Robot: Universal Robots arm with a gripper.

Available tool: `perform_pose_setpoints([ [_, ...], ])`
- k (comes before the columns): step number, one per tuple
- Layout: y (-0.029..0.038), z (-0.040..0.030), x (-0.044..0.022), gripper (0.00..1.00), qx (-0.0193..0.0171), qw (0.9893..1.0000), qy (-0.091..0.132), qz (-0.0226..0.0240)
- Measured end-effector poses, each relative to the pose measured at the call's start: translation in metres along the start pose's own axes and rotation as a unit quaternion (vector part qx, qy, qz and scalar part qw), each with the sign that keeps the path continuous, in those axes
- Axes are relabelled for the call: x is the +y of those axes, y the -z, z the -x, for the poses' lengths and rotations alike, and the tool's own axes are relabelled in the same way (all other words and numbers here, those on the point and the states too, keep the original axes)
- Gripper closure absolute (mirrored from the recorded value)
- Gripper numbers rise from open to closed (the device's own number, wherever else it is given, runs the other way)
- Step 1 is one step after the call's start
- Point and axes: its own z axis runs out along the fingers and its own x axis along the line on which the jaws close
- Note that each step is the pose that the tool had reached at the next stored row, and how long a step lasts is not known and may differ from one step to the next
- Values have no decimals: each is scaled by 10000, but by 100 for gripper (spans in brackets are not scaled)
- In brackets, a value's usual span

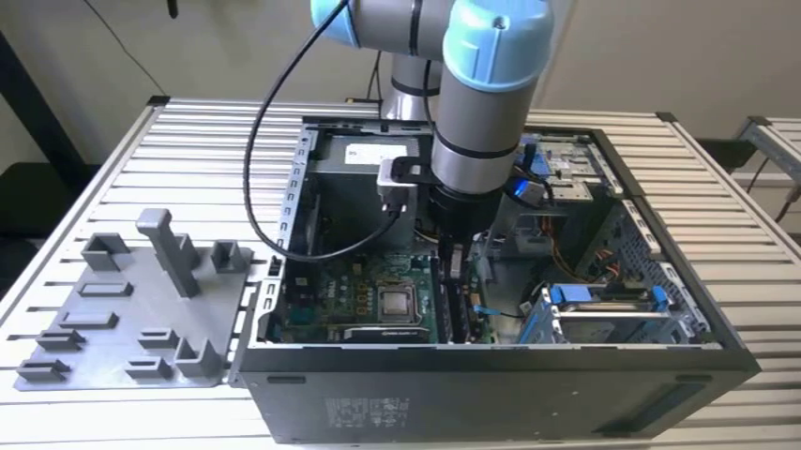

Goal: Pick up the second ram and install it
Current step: 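Press down the second ram until it locks into place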

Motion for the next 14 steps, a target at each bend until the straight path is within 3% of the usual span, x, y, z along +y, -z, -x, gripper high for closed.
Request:
perform_pose_setpoints([
  [4,52,9,-2,89,-25,10000,0,-3],
  [6,144,5,-3,89,-8,10000,0,-1],
  [11,351,9,-8,89,-9,10000,1,0],
  [14,437,11,-9,89,-7,10000,2,4],
])
